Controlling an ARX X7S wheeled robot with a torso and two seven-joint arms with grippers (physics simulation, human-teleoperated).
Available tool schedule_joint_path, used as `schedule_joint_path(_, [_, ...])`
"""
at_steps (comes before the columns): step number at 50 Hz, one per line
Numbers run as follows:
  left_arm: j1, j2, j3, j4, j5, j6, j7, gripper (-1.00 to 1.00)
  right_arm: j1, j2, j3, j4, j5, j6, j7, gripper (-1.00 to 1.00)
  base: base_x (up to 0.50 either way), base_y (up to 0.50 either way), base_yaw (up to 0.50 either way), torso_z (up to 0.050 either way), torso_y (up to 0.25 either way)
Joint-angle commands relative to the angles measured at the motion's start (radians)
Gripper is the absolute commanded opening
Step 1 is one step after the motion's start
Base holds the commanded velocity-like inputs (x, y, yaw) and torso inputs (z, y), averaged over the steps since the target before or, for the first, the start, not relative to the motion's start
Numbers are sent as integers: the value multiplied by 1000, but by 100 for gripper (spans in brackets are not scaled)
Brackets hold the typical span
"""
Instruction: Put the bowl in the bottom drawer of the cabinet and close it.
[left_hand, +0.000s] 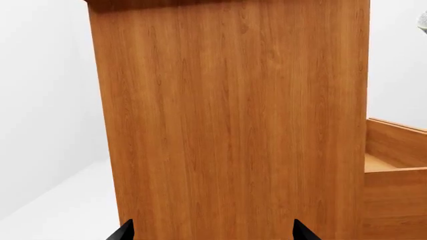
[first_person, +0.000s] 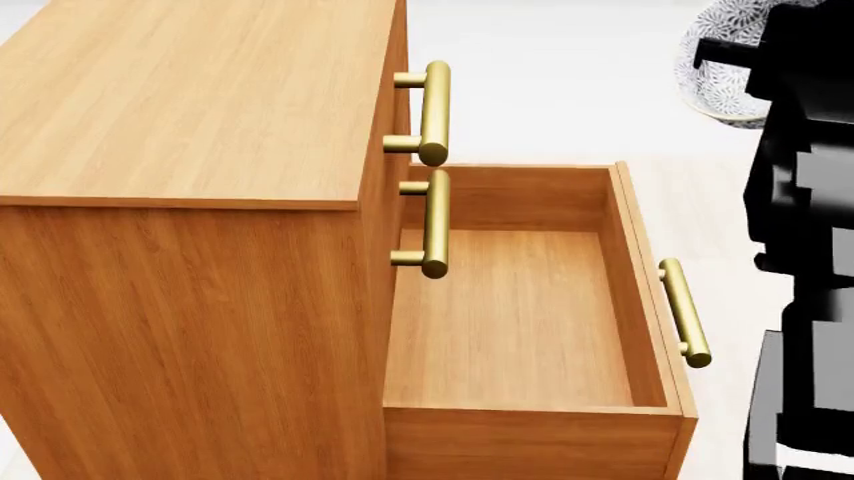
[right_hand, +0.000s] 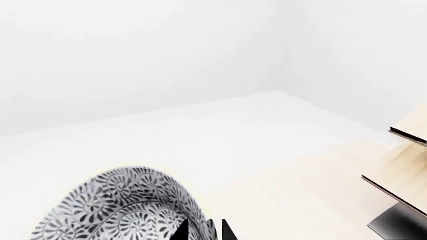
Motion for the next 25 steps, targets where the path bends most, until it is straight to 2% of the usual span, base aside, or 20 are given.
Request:
schedule_joint_path(1, [0,-1,3,-1,1,3,-3,100,69,-64,-16,209,-50,-98,-50,-100,0,0,0,0,0])
schedule_joint_path(25, [-3,-6,5,-5,-3,9,-7,100,10,-138,32,209,-139,-89,-129,-100,0,0,0,0,0])
